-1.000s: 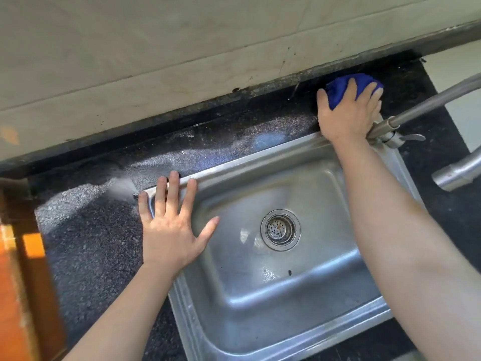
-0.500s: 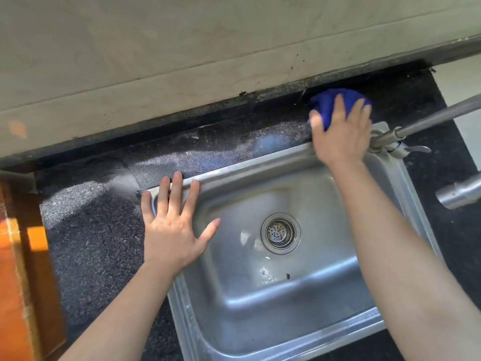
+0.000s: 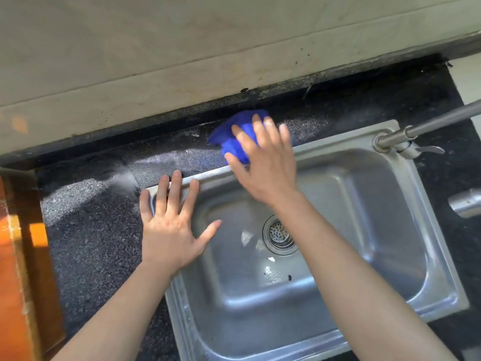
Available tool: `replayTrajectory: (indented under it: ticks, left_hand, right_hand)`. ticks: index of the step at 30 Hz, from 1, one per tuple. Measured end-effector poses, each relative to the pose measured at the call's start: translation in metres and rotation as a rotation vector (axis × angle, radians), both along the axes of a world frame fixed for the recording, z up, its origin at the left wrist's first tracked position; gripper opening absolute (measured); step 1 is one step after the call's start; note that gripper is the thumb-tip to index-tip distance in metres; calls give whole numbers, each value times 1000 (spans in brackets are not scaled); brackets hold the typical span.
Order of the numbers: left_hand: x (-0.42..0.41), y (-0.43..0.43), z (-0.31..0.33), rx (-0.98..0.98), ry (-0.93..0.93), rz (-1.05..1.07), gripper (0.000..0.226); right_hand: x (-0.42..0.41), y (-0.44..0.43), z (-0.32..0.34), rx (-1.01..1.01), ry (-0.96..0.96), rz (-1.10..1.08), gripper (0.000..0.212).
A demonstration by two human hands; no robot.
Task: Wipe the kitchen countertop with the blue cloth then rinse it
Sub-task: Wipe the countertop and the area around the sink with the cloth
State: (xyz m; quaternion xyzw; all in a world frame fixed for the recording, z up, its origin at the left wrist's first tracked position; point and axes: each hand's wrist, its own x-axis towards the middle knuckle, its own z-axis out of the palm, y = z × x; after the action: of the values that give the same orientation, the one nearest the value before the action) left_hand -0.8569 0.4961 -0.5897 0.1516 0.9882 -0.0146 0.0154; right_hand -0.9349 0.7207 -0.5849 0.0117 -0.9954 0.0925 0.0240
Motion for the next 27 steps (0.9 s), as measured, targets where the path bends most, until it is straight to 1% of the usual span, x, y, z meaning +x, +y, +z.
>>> replayTrajectory:
  ticks: [1, 3, 5, 7, 10, 13, 16, 18, 20, 21, 24, 26, 27]
  left_hand:
    - [0, 0, 0, -3, -1, 0, 92]
    - [1, -1, 0, -7, -1, 3, 93]
    - [0, -1, 0, -10, -2, 1, 93]
    - [0, -1, 1, -11, -2, -2, 92]
    - [1, -1, 0, -4, 6, -6, 93]
    - [0, 0, 0, 4, 13, -3, 93]
    - [-1, 0, 0, -5, 4, -7, 94]
    - [0, 0, 0, -1, -1, -6, 95]
    - [0, -1, 0, 2, -6, -3, 95]
    - [-1, -1, 0, -1, -8, -3, 95]
    - [0, -1, -1, -1, 16, -8, 94]
    - [0, -1, -2, 5, 25, -13, 93]
    - [0, -1, -2, 10, 22, -12, 93]
  right_hand:
    - [-2, 20, -1, 21, 12, -83, 61]
    - [-8, 70, 0, 35, 4, -355, 66]
    - [-19, 119, 6, 47, -88, -565, 70]
    - [-39, 154, 14, 31, -170, -713, 71]
    - [-76, 177, 23, -33, -258, -921, 70]
    - [-88, 175, 21, -45, -259, -1004, 70]
    - [-70, 150, 12, -56, -187, -940, 75]
    - [-53, 112, 7, -52, -114, -830, 76]
    - [-33, 58, 6, -37, -41, -653, 73]
    - [-23, 29, 6, -37, -19, -531, 71]
    - [0, -39, 6, -65, -47, -135, 66]
    - [2, -45, 7, -80, -71, 30, 64]
    - [0, -35, 8, -50, -83, 86, 65]
